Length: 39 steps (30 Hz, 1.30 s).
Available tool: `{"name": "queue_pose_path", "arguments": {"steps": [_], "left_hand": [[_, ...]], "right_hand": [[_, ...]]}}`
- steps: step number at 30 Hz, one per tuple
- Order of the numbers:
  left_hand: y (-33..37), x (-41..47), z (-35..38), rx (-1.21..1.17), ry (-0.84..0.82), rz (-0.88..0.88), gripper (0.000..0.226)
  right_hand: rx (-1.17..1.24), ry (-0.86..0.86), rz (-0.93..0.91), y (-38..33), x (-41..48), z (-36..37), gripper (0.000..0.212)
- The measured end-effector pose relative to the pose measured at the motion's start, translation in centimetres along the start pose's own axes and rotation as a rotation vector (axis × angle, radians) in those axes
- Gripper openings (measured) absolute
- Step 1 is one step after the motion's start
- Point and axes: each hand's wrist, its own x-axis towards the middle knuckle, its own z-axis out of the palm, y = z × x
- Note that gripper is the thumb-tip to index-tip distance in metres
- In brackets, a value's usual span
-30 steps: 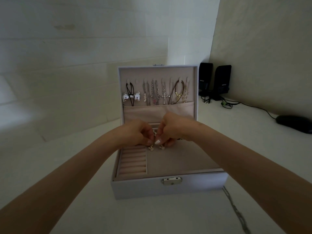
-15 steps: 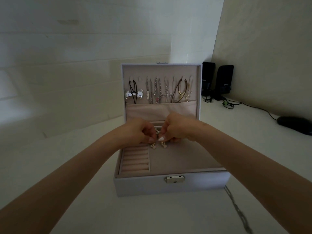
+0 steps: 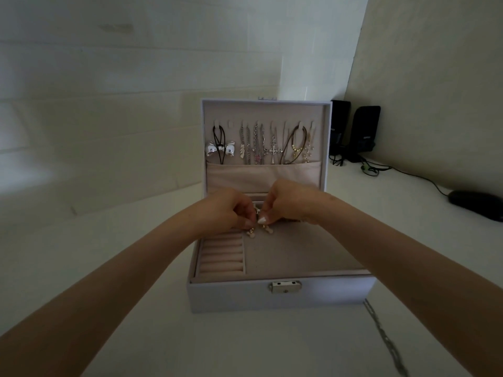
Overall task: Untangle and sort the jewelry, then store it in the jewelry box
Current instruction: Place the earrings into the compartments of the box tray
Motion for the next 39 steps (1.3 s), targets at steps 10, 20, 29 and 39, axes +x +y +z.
{"name": "queue_pose_path", "arguments": {"steps": [10,20,29,39], "left_hand": [[0.1,-0.1,0.1,0.029,0.024,0.003,0.018],[0.5,0.0,-0.5,0.029,-0.012,-0.011,0.011],[0.3,0.6,-0.4,0.081,-0.005,-0.006,0.008],[0.0,0.2,-0.2,0.078,0.033,0.018,0.024]], "right_hand": [[0.23,0.051,-0.053,0.7,-1.2,1.0,0.007],[0.316,-0.063,0.007,0.1,-1.6,0.3,0.012],[0.323,0.003,0.097,-0.7,-1.8,0.6,0.016],[0.292,0.082,0.073,-0.3,-1.8,1.3,0.002]]}}
